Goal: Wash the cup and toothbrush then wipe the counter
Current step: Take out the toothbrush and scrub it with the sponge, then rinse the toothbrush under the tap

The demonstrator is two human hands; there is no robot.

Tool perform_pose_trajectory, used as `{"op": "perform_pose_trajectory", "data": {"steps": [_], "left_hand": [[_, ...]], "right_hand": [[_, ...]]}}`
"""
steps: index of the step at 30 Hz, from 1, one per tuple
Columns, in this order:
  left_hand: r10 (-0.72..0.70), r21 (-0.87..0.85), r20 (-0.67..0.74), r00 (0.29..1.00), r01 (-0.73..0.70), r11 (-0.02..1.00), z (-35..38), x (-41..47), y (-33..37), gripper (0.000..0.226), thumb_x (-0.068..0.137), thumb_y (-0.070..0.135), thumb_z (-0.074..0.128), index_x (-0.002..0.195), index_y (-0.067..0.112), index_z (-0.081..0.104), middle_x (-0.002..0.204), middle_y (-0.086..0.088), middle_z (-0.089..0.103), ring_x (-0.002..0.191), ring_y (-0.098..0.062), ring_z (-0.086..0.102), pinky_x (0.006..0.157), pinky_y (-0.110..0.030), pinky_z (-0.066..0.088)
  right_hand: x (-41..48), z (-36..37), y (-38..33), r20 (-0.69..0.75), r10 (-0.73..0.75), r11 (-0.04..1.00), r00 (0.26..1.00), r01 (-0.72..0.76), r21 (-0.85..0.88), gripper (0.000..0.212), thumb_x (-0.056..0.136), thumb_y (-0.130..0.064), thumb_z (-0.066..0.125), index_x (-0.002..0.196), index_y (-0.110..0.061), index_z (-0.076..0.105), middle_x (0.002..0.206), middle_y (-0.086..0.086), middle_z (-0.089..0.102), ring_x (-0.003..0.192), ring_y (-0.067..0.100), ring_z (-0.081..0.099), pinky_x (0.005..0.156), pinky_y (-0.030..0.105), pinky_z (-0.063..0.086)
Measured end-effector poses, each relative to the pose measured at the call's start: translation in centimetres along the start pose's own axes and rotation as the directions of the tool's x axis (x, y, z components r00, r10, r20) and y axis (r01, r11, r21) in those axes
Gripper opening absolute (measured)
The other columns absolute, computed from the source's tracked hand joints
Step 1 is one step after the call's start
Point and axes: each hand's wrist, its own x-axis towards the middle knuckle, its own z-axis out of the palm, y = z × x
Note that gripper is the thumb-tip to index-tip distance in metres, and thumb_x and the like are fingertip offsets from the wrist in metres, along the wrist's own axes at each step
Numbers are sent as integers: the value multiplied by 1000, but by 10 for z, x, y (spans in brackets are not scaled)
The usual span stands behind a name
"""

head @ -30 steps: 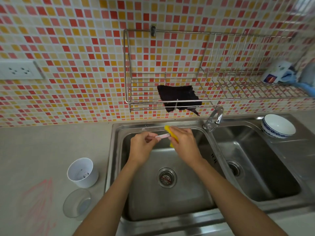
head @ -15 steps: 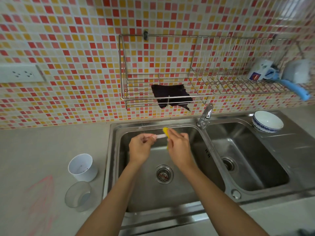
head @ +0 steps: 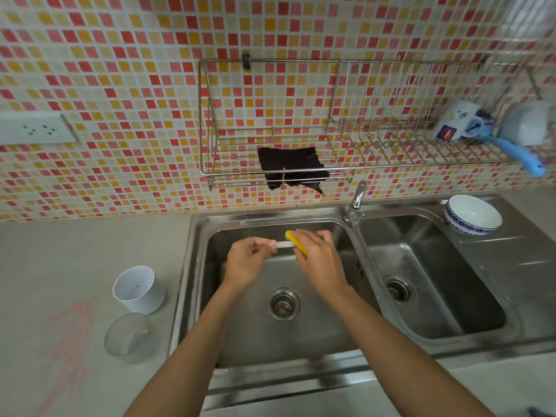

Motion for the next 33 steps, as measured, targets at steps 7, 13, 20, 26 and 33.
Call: {"op": "perform_pose_trajectory", "data": {"steps": [7,13,20,26,33], "left_hand": [[176,333,68,982,-188,924,22,3,14,18,81,14,75,98,14,72,89,1,71,82,-10,65,78,-12,50],[162,370,-19,987,-144,918,47,25,14,14,82,19,75,95,14,75,85,4,72,76,-1,65,73,-4,46],[-211,-98,-143,967,199,975,91,45,9,13,87,15,70,89,3,75,80,-7,74,74,-16,67,74,-26,53],[-287,-118,-197,937,268,956,111,53,5,15,87,17,70,87,3,74,69,-2,69,56,1,57,56,-9,47],[-175,185,-167,970,206,961,117,59,1,4,85,18,71,82,18,74,72,8,70,64,2,61,62,-6,45]], "right_hand": [[19,-9,51,267,-120,987,956,144,-71,25,88,-20,62,113,-15,64,106,-2,70,97,21,44,74,34,48],[37,-9,81,172,-57,997,983,46,69,33,87,-16,63,120,-23,64,118,-7,67,97,20,53,81,21,33],[18,12,72,1,-5,984,1000,4,179,44,88,-13,64,132,-16,57,133,-1,58,105,21,51,96,16,32],[18,26,88,-31,33,983,999,-27,181,45,86,-11,66,130,-17,59,130,-1,61,100,24,54,90,26,45],[24,25,158,24,355,895,934,-347,280,45,83,-8,63,126,-19,60,119,5,65,100,29,59,87,33,50]]}}
